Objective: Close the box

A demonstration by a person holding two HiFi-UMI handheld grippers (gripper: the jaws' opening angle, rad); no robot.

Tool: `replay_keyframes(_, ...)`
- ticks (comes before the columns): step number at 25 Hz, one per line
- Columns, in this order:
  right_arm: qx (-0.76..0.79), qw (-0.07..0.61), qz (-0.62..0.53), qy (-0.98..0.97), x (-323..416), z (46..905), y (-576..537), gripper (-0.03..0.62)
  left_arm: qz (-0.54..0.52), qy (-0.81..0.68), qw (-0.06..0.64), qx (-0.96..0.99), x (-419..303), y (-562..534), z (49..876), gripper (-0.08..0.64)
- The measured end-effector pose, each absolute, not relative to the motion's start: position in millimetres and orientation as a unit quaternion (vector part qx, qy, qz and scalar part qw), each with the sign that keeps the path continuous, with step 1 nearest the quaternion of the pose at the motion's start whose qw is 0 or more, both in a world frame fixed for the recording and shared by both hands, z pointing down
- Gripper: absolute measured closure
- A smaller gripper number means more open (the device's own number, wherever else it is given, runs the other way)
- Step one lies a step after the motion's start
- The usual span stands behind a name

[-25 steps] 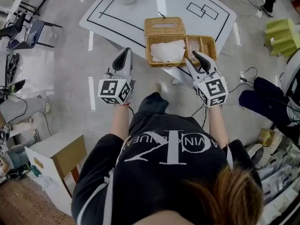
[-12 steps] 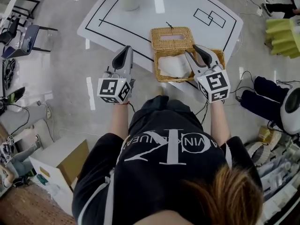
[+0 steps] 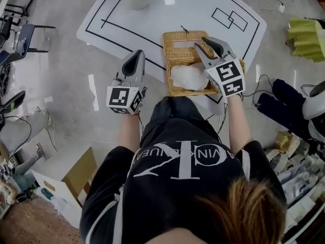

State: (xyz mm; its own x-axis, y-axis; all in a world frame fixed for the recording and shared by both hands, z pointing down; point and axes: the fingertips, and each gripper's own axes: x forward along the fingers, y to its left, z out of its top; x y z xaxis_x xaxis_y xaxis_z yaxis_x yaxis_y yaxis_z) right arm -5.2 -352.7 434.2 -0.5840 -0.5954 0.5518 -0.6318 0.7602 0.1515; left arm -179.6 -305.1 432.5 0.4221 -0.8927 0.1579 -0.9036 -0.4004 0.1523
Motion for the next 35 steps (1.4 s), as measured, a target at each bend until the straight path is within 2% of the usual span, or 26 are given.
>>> replay_keyframes(12,0.279,0.398,0.031,-0.873,-39,477,-400,0.500,0.031,-0.565,0.135,0.813,-196,-311,451,0.549)
replay_keyframes(24,0.177,0.508,0.010,-0.843,-43,507,-398,0.512,0.029,-0.568,0.158,0.807,-193,-304,463,0.549)
replay_keyframes(30,0.154,0.538,0.004,-0.829,-46,515,-401,0.515,0.029,-0.574,0.167,0.801,-197,-297,467,0.549)
replay_keyframes(32,0.141,0.546,-0.007,-0.826,-49,515,-402,0.532,0.028,-0.575,0.169,0.800,-198,-295,468,0.549)
replay_keyframes(33,0.137,0.547,-0.013,-0.826,-50,515,-402,0.573,0.027,-0.576,0.170,0.799,-198,-294,469,0.549)
replay_keyframes(35,0.136,0.546,-0.022,-0.827,-51,513,-401,0.578,0.027,-0.576,0.172,0.799,-198,-291,471,0.549)
